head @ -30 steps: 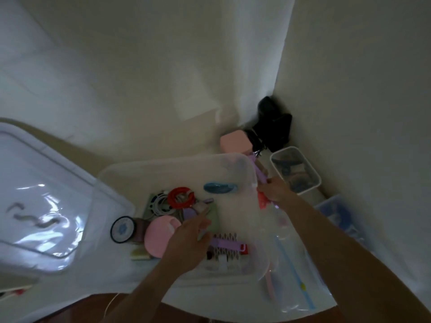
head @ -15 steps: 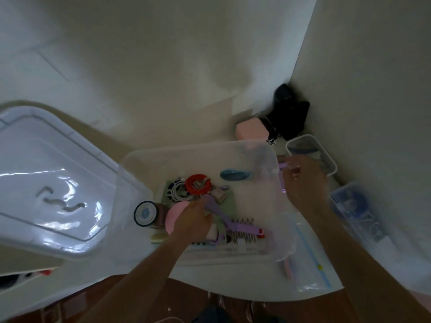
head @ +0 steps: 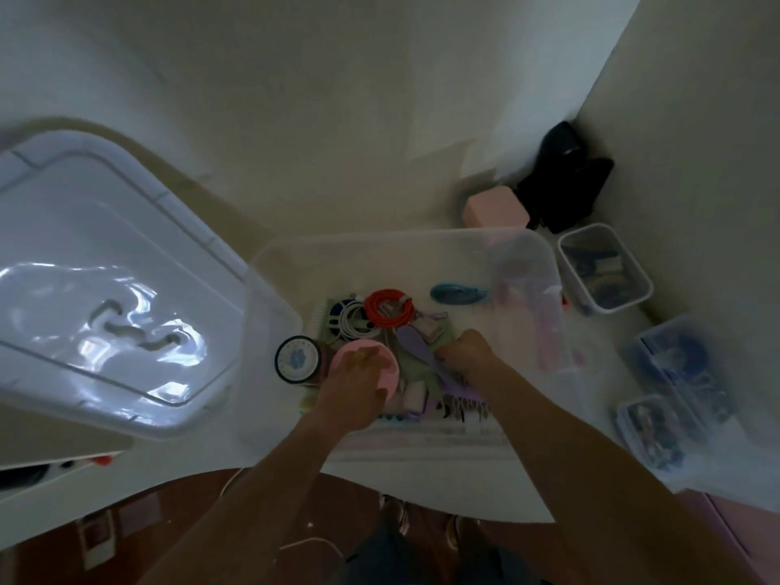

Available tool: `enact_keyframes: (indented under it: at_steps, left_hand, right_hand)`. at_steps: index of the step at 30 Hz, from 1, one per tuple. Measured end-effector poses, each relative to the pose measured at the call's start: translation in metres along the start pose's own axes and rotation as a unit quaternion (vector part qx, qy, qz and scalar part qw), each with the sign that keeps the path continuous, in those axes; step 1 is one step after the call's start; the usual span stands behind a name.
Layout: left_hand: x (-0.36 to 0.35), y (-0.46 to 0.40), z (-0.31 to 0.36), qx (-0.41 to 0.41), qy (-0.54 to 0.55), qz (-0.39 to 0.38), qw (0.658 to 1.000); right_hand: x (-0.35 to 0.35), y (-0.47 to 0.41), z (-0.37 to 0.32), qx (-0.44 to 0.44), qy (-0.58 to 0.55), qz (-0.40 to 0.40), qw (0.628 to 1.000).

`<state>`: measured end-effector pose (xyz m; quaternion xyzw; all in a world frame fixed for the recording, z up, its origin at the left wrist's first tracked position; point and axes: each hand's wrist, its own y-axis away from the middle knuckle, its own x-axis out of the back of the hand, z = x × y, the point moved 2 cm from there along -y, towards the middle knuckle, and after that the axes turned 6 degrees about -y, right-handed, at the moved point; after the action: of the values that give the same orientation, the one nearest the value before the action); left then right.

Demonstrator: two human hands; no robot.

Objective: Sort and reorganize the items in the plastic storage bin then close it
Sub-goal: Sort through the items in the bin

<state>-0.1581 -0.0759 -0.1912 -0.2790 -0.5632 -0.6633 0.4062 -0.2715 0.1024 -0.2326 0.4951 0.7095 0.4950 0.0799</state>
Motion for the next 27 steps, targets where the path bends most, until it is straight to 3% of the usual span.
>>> enact_keyframes:
  at_steps: [4, 6, 10, 14, 20, 25, 27]
  left_hand:
    - [0.002, 0.003, -0.008, -0.012, 0.02, 0.001, 1.0]
    - [0.003, 0.004, -0.01, -0.02, 0.014, -0.003, 1.0]
    - [0.006, 0.007, -0.012, -0.04, -0.024, -0.005, 0.999]
    - [0.006, 0.01, -0.014, -0.058, -0.061, 0.007, 0.996]
    - [0.01, 0.016, -0.014, -0.077, -0.067, 0.013, 0.995]
    - [0.008, 0.02, -0.02, -0.078, -0.045, 0.055, 0.994]
    - [0.017, 0.024, -0.014, -0.076, -0.03, 0.081, 0.993]
  right_hand:
    - [0.024, -0.001, -0.003, -0.007, -0.128, 0.063, 0.99]
    - [0.04, 0.007, -0.01, 0.037, -0.117, 0.103, 0.987]
    - [0.058, 0.03, -0.026, 0.153, 0.059, 0.19, 0.968]
    - [0.062, 0.041, -0.029, 0.243, 0.24, 0.259, 0.904]
    - [0.048, 0.046, -0.011, 0.245, 0.337, 0.139, 0.898]
    - [0.027, 0.053, -0.002, 0.34, 0.344, 0.174, 0.858]
    - [0.011, 0.054, -0.001, 0.329, 0.369, 0.078, 0.866]
